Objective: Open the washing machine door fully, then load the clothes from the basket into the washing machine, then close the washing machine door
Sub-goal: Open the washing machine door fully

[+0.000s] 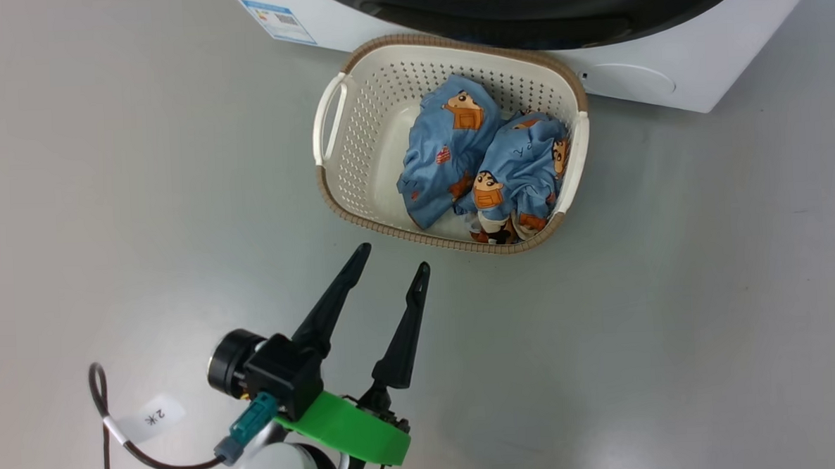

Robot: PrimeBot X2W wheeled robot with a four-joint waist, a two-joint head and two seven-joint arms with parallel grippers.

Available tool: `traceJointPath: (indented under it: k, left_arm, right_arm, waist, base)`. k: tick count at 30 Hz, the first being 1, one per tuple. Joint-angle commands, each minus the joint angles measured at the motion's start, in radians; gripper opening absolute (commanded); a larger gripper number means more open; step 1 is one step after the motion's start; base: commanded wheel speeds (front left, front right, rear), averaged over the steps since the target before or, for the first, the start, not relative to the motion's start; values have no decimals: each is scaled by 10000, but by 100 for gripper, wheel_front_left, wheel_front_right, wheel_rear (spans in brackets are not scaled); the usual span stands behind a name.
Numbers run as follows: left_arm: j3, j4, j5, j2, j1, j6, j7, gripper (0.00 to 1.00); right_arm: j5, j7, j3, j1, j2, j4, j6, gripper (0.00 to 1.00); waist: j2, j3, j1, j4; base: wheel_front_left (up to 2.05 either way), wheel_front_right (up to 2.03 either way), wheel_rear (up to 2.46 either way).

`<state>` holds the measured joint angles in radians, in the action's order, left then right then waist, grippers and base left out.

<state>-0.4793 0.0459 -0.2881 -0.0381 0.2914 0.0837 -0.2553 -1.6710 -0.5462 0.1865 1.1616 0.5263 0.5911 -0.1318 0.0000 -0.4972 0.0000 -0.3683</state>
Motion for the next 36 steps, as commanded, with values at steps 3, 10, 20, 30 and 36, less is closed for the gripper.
traceJointPath:
  k: [3, 10, 20, 30, 36]
  left_arm:
    - [193, -312, -138, -121, 153, 113, -65, 100]
    - [98, -320, -234, -121, 242, 196, -65, 100]
    - [193, -242, -185, -121, 135, 172, -65, 100]
    - [453, -47, -2, -121, -145, 12, -65, 100]
    - [737, 94, 204, -121, -514, -149, -65, 100]
  right_arm:
    - [256, -128, 33, 273, -138, -170, 11, 0]
    - [499, -306, 110, 353, -265, -181, 11, 0]
    - [701, -764, 490, -391, -565, -632, 11, 0]
    - [751, -1176, 872, -1642, -921, -1499, 11, 0]
    - [657, -1431, 1108, -2719, -1258, -2220, 11, 0]
  waist:
    - [0, -102, 0, -92]
    - [0, -115, 0, -150]
    - [0, 337, 0, -19]
    - [0, 1014, 0, 270]
    - [0, 1647, 0, 454]
  base:
    - [0, 0, 0]
    - [0, 0, 0]
    - [0, 0, 0]
    - [0, 0, 0]
    - [0, 0, 0]
